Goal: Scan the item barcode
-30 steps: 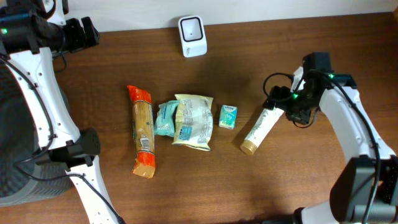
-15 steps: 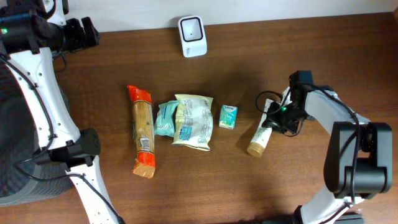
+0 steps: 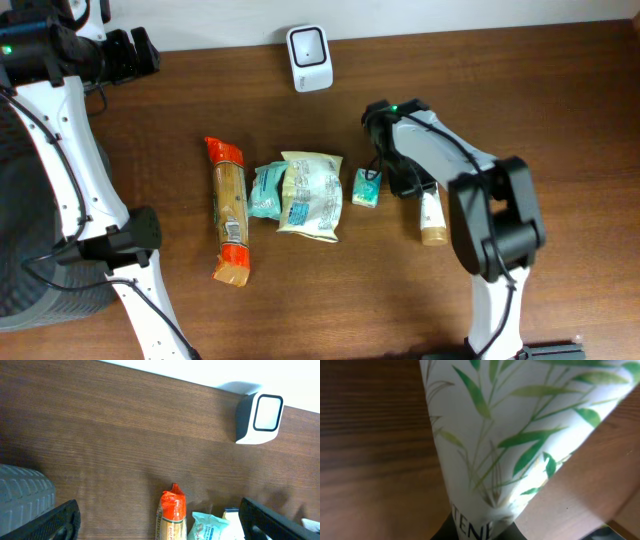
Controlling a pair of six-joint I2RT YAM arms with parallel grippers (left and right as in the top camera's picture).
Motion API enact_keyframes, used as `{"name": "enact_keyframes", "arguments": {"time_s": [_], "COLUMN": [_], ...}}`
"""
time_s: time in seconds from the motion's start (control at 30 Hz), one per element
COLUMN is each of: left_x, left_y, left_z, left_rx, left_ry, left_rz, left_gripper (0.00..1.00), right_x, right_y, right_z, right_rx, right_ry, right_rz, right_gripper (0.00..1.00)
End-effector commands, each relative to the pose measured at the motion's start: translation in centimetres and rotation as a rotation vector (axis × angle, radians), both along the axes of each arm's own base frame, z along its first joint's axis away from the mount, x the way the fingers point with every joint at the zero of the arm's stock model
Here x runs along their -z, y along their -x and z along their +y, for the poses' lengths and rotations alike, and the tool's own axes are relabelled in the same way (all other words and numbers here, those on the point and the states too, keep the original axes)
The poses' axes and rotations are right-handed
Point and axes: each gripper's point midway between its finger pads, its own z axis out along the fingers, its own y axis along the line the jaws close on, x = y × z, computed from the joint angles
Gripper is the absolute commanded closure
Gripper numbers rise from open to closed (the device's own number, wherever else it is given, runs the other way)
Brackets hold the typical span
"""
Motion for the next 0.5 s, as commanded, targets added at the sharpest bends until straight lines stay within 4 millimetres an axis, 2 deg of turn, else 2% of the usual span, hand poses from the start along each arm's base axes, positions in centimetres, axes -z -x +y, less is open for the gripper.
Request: {"name": "enact_keyframes", "arguments": {"time_s": [0.0,0.03,0.07,0.1,0.17,0.2,0.27,0.33,0.37,0.4,0.43,0.47], "left_x": [-0.4,-0.4,-0.4,-0.4,-0.4,-0.4,-0.4,-0.4,-0.4,-0.4,-0.4,-0.4], "left_y": [0.2,0.2,0.2,0.2,0.2,0.2,0.2,0.2,0.2,0.2,0.2,0.2], "left_z": [0.2,0.2,0.2,0.2,0.2,0.2,0.2,0.2,0.2,0.2,0.2,0.2], "left_rx": [0.01,0.01,0.01,0.01,0.01,0.01,0.01,0.01,0.01,0.01,0.01,0.01], "left_ry": [-0.011,-0.011,-0.011,-0.011,-0.011,-0.011,-0.011,-0.011,-0.011,-0.011,-0.011,-0.011], "left_rz": [-0.011,-0.011,-0.011,-0.011,-0.011,-0.011,-0.011,-0.011,-0.011,-0.011,-0.011,-0.011], "left_gripper": [0.01,0.01,0.01,0.01,0.01,0.01,0.01,0.01,0.01,0.01,0.01,0.01], "right_x": [-0.3,-0.3,-0.1,0.2,0.8,0.9,0.9,-0.1,-1.8,-3.4,-6.0,-7.5], "right_y": [-0.5,-0.6,-0.5,-0.1,0.8,1.2,1.5,0.8,-0.3,-1.2,-2.4,-3.1], "right_z": [0.3,1.1,2.4,3.7,6.6,7.6,9.1,10.7,11.9,12.4,11.7,10.4], "right_rx": [-0.031,-0.049,-0.068,-0.078,-0.101,-0.112,-0.123,-0.132,-0.157,-0.164,-0.142,-0.111], "right_ry": [0.058,0.05,0.018,-0.02,-0.099,-0.123,-0.172,-0.285,-0.419,-0.503,-0.577,-0.596], "right_rz": [-0.026,-0.032,-0.031,-0.022,0.004,0.011,0.016,0.01,-0.004,-0.031,-0.091,-0.136], "right_gripper": [0.81,0.7,0.54,0.46,0.24,0.24,0.36,0.36,0.36,0.36,0.36,0.35]}}
